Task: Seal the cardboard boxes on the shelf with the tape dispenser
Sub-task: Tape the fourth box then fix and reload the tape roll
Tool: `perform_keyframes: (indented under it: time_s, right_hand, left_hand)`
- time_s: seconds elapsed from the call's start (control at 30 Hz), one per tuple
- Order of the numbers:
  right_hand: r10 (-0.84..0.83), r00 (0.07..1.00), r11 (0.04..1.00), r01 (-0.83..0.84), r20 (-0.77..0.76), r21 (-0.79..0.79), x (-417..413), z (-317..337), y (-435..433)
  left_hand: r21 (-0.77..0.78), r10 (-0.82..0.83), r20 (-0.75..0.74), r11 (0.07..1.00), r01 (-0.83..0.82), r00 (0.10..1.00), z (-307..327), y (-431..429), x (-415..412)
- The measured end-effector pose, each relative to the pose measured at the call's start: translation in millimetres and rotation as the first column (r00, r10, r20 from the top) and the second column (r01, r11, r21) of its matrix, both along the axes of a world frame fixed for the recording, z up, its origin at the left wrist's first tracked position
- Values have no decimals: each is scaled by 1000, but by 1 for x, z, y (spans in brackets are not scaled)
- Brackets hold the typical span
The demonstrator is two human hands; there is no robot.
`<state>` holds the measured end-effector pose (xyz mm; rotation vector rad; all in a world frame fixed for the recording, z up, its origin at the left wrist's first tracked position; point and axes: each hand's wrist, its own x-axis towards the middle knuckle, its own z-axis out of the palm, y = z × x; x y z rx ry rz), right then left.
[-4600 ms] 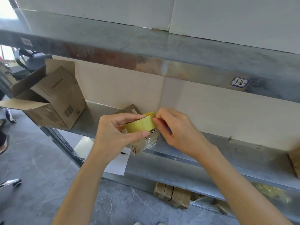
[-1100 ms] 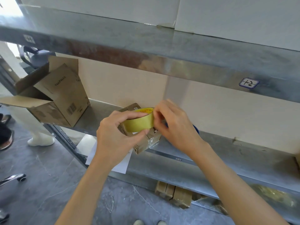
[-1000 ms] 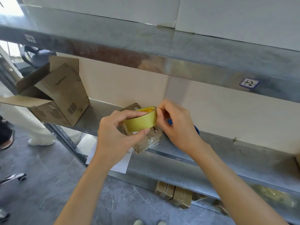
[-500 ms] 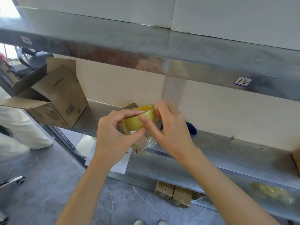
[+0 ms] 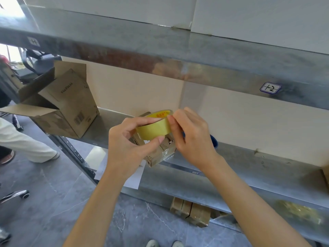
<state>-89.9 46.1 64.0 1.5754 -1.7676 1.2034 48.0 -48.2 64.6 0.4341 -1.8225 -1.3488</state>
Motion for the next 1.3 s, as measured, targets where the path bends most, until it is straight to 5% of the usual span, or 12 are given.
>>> perform_keyframes:
  time_s: [0.3,0.4,0.6,0.77,1.13,1.3]
  right_hand:
    - [-103,990,990,111,97,-86,4,7,1]
    - [-42,961,997,59,274,-56,5,11,3]
    - [104,761,989,-148,640,15,3,12,7]
    - [77,780,975,-190,621,118,5,8,7]
    - [137,767,940,-301,627,162,14,0,8]
    - [83,849,953,-221,522,207,18,-3,3]
  left_hand:
    - [133,-39,-102,990,52,994,3,0,4]
    - [147,-58,-120,986,76,991,6,-3,6]
    - [125,-123,-63,984,130,990,4,-10,7]
    - [125,-219,62,970,210,974,0,-13,4]
    - [-28,-35,177,999,40,984,-8,-8,-4]
    - [-136,-27,244,989,62,969,-10,-12,-1]
